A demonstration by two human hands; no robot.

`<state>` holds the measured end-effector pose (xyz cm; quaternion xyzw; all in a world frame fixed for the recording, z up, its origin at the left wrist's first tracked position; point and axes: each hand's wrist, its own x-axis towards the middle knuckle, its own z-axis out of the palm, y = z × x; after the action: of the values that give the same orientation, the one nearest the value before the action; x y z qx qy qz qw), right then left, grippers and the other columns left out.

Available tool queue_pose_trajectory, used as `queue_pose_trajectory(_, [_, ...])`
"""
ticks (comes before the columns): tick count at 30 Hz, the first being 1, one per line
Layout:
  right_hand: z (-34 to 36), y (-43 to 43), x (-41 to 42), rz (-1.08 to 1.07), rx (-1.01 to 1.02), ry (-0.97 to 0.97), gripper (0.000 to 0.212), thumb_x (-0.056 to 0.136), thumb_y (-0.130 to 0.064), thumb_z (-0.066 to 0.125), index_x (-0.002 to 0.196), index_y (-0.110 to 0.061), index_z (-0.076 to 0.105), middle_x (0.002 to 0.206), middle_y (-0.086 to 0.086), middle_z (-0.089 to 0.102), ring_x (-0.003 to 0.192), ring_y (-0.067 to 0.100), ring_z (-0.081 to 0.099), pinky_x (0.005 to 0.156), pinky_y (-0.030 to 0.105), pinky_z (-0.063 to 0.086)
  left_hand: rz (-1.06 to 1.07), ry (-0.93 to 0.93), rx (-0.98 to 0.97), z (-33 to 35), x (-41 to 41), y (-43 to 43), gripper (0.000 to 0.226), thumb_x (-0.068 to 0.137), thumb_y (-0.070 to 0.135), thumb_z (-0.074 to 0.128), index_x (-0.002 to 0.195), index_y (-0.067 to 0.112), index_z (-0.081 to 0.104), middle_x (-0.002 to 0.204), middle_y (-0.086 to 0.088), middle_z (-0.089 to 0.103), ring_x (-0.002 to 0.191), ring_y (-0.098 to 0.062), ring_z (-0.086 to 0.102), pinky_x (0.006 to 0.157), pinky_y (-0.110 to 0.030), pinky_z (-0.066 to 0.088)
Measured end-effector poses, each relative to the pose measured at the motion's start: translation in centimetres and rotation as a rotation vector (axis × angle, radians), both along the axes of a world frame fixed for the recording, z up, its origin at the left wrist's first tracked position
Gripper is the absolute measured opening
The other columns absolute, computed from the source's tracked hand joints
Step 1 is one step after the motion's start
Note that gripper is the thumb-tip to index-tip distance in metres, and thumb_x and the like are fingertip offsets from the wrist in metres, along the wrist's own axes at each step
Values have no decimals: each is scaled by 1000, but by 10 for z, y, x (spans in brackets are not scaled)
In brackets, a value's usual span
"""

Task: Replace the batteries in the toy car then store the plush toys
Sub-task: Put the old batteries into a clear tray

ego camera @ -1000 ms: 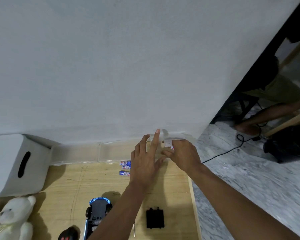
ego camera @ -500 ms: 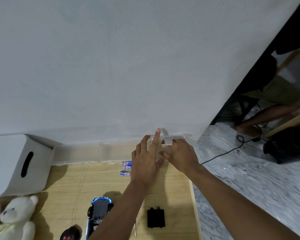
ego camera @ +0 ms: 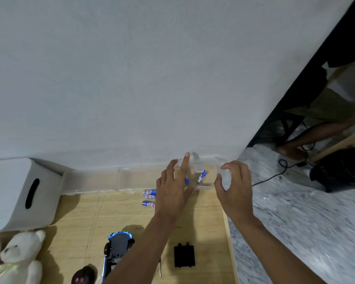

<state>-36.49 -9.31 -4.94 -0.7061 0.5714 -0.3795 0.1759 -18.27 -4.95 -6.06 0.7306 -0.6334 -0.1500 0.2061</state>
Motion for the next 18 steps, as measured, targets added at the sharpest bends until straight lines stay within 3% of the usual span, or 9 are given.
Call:
queue_pose_trajectory(2, [5,-2,1,92,22,21,42,91,-16,70,131,-22,59,137,-2,46,122,14,48,95,23,46,0,-19,4,0,-1,1,85,86,83,13,160,49,-7,161,-2,29,134,-24,46,103,-43,43])
queue_pose_trajectory(4, [5,-9,3,237,40,97,45,97,-25,66,140,-30,56,145,-5,45,129,14,47,101,25,44,-5,-39,4,0,-1,2,81,91,77,24,161,46,-2,161,-4,30,137,-24,44,105,-44,42])
queue_pose_trajectory(8, [-4,-14,-1,258,-82,82,26,95,-15,68,119,-22,73,121,-3,67,115,18,59,100,28,47,-33,-140,-59,-8,1,12,67,106,44,46,162,40,11,160,-8,39,139,-29,45,107,-45,42])
queue_pose_trajectory(10, [-12,-8,-6,266,-85,108,24,92,-12,72,114,-21,75,117,-3,68,112,18,59,99,23,46,-36,-173,-78,-14,1,20,60,105,36,49,159,39,23,158,-9,45,137,-31,49,104,-48,46])
queue_pose_trajectory(14, [-31,3,-13,309,-69,191,26,86,-9,77,109,-22,76,118,-2,66,112,19,60,94,33,51,-59,-284,-51,-24,4,30,45,104,33,41,147,37,49,150,-9,55,133,-36,53,101,-54,48])
queue_pose_trajectory(18, [-32,5,-8,273,-44,267,27,81,-30,78,107,-28,73,118,-7,63,113,16,58,91,34,49,-76,-334,17,-27,3,29,49,101,28,39,147,36,51,147,-10,57,133,-38,53,100,-58,48])
